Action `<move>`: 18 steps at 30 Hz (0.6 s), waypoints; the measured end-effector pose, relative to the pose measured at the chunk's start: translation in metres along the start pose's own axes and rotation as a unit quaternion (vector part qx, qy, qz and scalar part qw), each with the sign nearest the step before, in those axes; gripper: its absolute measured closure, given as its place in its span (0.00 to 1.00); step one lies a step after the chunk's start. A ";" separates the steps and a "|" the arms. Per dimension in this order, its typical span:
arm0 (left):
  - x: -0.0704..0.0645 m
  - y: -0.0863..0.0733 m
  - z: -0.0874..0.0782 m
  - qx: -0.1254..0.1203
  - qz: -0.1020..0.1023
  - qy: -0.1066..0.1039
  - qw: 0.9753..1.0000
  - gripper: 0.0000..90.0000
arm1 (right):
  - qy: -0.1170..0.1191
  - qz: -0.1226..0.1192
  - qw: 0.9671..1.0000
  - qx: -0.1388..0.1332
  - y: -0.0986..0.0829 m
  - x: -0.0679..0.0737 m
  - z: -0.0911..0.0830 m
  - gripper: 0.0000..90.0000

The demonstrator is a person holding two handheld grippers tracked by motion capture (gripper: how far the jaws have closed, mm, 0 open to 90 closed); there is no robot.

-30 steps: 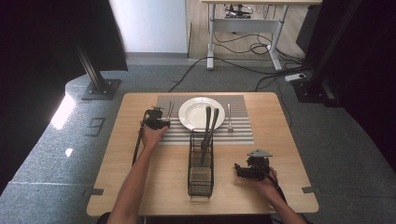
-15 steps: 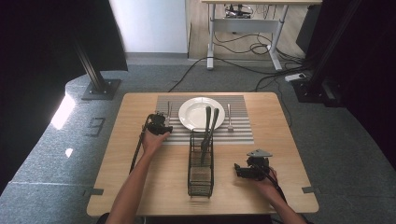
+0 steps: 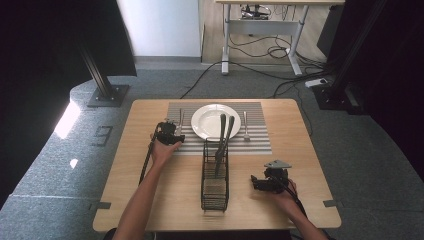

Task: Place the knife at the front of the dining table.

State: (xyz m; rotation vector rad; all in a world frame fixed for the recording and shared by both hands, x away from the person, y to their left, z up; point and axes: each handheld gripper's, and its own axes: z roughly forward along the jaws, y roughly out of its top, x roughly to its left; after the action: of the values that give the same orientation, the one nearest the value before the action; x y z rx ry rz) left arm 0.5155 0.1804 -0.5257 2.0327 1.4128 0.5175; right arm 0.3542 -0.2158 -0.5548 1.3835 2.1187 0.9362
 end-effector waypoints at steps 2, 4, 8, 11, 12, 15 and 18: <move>0.000 0.000 -0.004 -0.005 -0.002 -0.005 1.000 0.40 | 0.000 0.001 1.000 0.000 0.000 0.000 0.000 0.14; 0.002 0.001 -0.018 -0.016 -0.007 -0.039 0.999 0.35 | 0.000 0.001 1.000 0.000 0.000 0.000 0.000 0.14; 0.003 -0.002 -0.040 -0.042 -0.012 -0.064 0.997 0.33 | 0.000 0.001 1.000 0.001 0.000 0.000 0.000 0.14; 0.003 -0.007 -0.056 -0.051 -0.008 -0.074 0.996 0.32 | 0.000 0.001 1.000 0.001 0.000 0.000 0.000 0.14; 0.003 -0.010 -0.063 -0.058 -0.008 -0.078 0.995 0.32 | 0.000 0.001 1.000 0.001 0.000 0.000 0.000 0.14; 0.001 -0.019 -0.078 -0.070 -0.007 -0.090 0.993 0.32 | 0.001 0.003 1.000 0.002 0.000 0.000 0.000 0.14; -0.002 -0.030 -0.092 -0.074 0.006 -0.093 0.993 0.32 | 0.001 0.004 1.000 0.002 0.000 0.000 0.000 0.13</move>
State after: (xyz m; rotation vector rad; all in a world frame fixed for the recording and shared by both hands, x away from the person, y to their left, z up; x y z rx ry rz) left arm 0.4368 0.2094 -0.4771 1.9181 1.2158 0.4133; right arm 0.3545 -0.2162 -0.5547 1.3936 2.1204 0.9369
